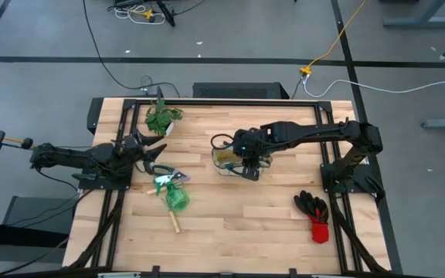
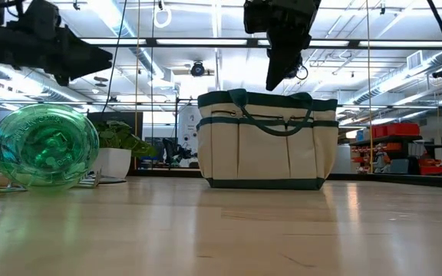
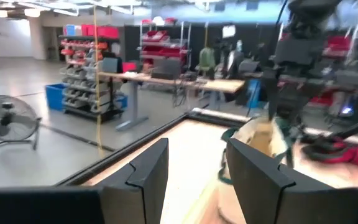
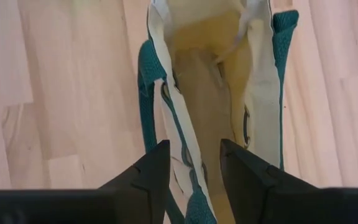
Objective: Pick & Place Garden tools in Gardening bag
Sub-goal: Prepare the white gardening bag
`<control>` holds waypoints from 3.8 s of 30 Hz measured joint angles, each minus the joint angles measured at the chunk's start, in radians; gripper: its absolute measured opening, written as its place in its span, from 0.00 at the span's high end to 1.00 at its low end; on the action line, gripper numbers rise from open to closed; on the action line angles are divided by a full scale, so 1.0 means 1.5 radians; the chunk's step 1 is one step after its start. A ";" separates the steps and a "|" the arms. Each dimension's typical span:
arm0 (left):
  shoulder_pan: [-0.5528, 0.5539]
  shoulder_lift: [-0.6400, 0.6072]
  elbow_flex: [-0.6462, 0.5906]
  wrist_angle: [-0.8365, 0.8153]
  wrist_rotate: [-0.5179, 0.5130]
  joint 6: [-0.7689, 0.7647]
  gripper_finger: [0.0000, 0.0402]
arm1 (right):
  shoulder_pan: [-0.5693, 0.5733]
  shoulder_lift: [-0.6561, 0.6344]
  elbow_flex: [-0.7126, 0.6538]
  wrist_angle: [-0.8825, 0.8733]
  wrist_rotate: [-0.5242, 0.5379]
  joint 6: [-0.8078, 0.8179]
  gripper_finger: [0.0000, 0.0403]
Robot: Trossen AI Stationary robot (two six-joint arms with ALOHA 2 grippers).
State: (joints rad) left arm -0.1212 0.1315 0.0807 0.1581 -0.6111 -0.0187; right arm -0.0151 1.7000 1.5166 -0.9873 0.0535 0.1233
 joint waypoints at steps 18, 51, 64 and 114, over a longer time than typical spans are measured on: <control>0.217 0.426 0.279 -0.055 0.191 0.027 0.58 | 0.029 0.000 0.000 -0.003 0.013 0.012 0.64; 0.349 1.013 0.804 -0.417 0.632 0.182 0.58 | 0.046 0.000 0.000 -0.016 0.115 0.015 0.64; 0.321 1.027 0.813 -0.419 0.673 0.145 0.58 | 0.046 0.001 0.000 -0.016 0.111 0.017 0.64; 0.309 1.092 0.812 -0.392 0.612 0.124 0.58 | 0.046 0.091 -0.001 0.028 0.081 -0.028 0.64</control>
State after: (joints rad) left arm 0.3428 1.7691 1.2987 -0.4301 0.3069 0.1673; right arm 0.0540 1.8367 1.5146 -0.9453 0.1749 0.0817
